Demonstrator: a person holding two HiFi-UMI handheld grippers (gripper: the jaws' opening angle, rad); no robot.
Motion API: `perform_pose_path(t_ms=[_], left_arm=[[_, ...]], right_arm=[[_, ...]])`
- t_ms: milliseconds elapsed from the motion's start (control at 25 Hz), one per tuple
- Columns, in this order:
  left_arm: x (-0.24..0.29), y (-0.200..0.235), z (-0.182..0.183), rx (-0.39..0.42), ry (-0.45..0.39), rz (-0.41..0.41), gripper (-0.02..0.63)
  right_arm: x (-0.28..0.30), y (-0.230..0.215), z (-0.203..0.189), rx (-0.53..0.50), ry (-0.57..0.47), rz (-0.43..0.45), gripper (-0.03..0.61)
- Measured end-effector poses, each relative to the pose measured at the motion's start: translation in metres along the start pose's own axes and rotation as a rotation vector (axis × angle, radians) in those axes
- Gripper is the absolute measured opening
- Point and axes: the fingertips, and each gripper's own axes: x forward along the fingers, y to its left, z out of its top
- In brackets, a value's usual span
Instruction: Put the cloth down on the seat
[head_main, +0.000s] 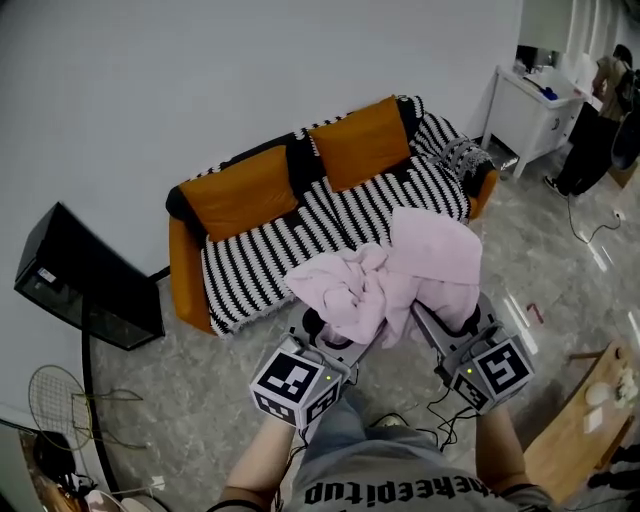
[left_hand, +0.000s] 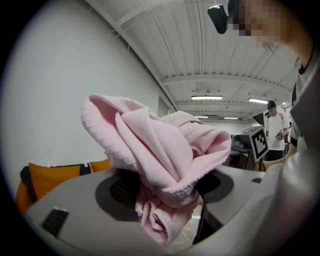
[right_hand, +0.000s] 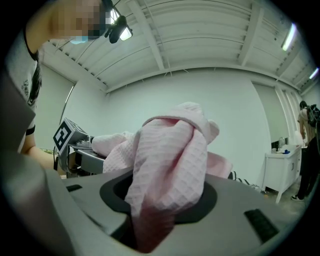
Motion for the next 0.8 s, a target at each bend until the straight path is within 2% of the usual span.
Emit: perform_pose_path(t_ms=[280, 480, 720, 800], left_arm=[[0.028, 0.047, 0.007, 0.004, -0.013, -0.040, 0.342], [0.049, 0.122, 0.020, 0.015, -0.011, -0.065, 0.341], [0.050, 0.129, 0.024, 0.036, -0.014, -0.041, 0.341], [0.051, 0.151, 0.025, 0.036, -0.011, -0.036, 0.341]], right_arm=[[0.047, -0.022, 0.002, -0.008, 0.008, -0.040, 0.193], [0.122, -0.036, 0.009, -0.001, 0.013, -0.065, 0.195], [0.131, -0.038, 0.013, -0.005, -0.011, -0.046, 0.195], [0.153, -0.037, 0.013, -0.004, -0.011, -0.040, 0.195]])
